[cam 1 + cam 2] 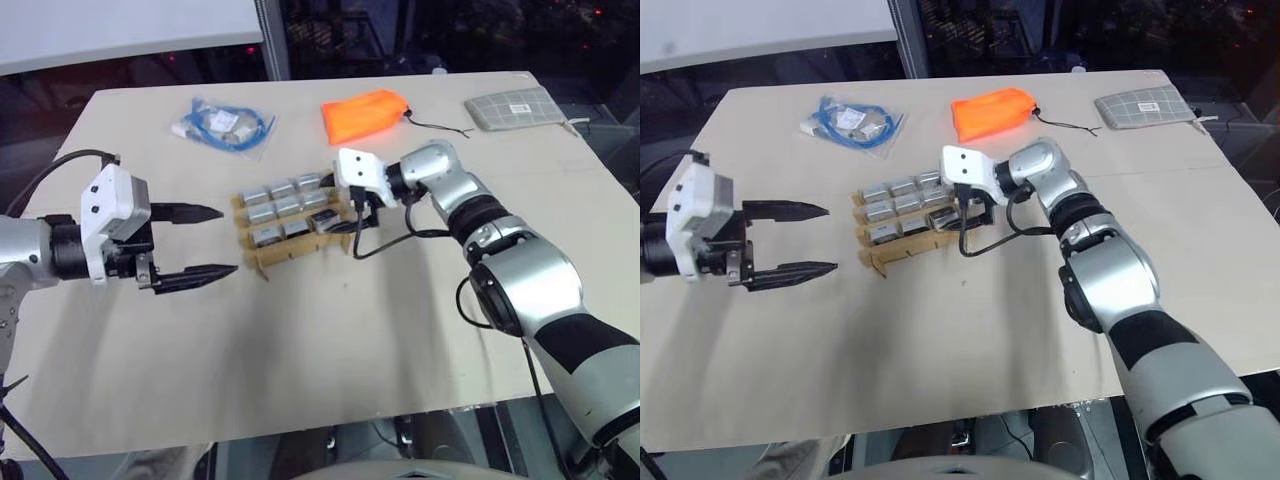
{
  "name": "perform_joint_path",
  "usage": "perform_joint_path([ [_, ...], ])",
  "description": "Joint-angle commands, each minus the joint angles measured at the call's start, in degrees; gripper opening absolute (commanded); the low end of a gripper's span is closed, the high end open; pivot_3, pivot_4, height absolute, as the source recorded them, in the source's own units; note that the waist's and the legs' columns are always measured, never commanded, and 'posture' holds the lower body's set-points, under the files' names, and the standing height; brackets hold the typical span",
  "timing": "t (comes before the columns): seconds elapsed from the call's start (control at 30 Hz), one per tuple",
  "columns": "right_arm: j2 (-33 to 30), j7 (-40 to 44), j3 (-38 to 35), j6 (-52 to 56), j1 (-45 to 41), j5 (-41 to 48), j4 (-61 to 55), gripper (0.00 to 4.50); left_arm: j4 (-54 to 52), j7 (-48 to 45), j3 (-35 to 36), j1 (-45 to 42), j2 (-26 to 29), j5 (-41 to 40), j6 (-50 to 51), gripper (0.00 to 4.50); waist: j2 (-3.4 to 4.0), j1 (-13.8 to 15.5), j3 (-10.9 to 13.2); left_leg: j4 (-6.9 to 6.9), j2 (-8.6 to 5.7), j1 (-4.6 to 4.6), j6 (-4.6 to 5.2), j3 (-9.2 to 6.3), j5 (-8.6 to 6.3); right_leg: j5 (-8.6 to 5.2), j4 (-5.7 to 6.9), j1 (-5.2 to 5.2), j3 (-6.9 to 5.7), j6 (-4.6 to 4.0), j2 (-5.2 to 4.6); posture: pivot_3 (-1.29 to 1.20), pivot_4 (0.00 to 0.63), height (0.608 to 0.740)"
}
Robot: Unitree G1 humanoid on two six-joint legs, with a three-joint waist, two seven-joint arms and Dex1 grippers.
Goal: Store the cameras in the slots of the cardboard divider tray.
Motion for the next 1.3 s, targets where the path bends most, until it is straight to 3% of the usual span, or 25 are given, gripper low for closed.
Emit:
perform_joint_path([
  [0.03,-0.4,-0.1,-0.7,-4.2,0.0,1.1,-2.8,4.42,0.7,-0.5,0.5,-1.0,0.4,-0.3,-1.2,4.35,-0.01,-0.1,0.0,0.00,0.00,0.00,0.00,0.00,0.00,0.00,0.00,0.00,0.00,0.00,0.00,0.00,0.150,0.740],
  [0.37,-2.1,-4.9,4.3,-17.8,2.8,-3.9,-5.0,4.42,1.5,-1.0,-0.3,-1.9,0.4,-0.3,-2.0,4.35,-0.01,0.0,0.0,0.00,0.00,0.00,0.00,0.01,0.00,0.00,0.00,0.00,0.00,0.00,0.00,0.00,0.150,0.740],
  [0.67,-2.9,-12.9,7.4,-19.0,2.6,-8.1,-2.9,4.42,2.0,-1.3,-0.7,-2.4,0.6,-0.2,-2.4,4.35,-0.01,0.0,0.0,0.01,0.00,0.00,0.00,0.04,0.00,0.00,0.01,0.00,0.01,0.00,0.00,0.00,0.150,0.740],
  [0.77,-3.3,-14.4,8.7,-19.2,2.8,-9.6,-2.5,3.54,2.0,-1.3,-0.5,-2.2,0.7,-0.3,-2.4,4.35,-0.01,0.0,0.0,0.01,0.00,0.01,0.00,0.05,0.00,0.00,0.03,0.00,0.01,0.00,0.00,0.00,0.150,0.740],
  [0.87,-3.3,-15.2,9.5,-19.9,3.0,-10.3,-2.4,1.96,1.7,-1.3,-0.2,-1.8,0.7,-0.4,-2.2,4.35,-0.01,0.0,0.0,0.01,0.00,0.00,0.00,0.09,0.00,0.00,0.02,0.00,0.01,0.00,0.00,0.00,0.150,0.740],
  [0.97,-3.2,-15.7,9.5,-20.1,3.1,-10.3,-2.3,0.68,1.7,-1.3,-0.2,-1.8,0.7,-0.5,-2.1,4.35,-0.01,0.0,0.0,0.01,0.00,0.00,0.00,0.11,0.00,0.00,0.02,0.00,0.01,0.00,0.00,0.00,0.150,0.740],
  [1.1,-3.2,-15.0,8.6,-20.2,3.1,-9.0,-2.4,0.64,2.0,-1.4,-0.5,-2.2,0.8,-0.5,-2.2,4.35,-0.01,0.0,0.0,0.02,0.01,0.00,0.00,0.13,0.00,0.00,0.03,0.00,0.01,0.00,0.00,0.00,0.150,0.740],
  [1.3,-1.7,0.3,2.2,-9.7,2.5,0.5,-2.6,0.64,2.6,-1.5,-1.0,-2.7,0.9,-0.2,-2.5,4.35,-0.01,0.0,0.0,0.02,0.02,0.00,0.00,0.15,0.00,0.00,0.03,0.00,0.01,0.00,0.01,0.00,0.150,0.740],
])
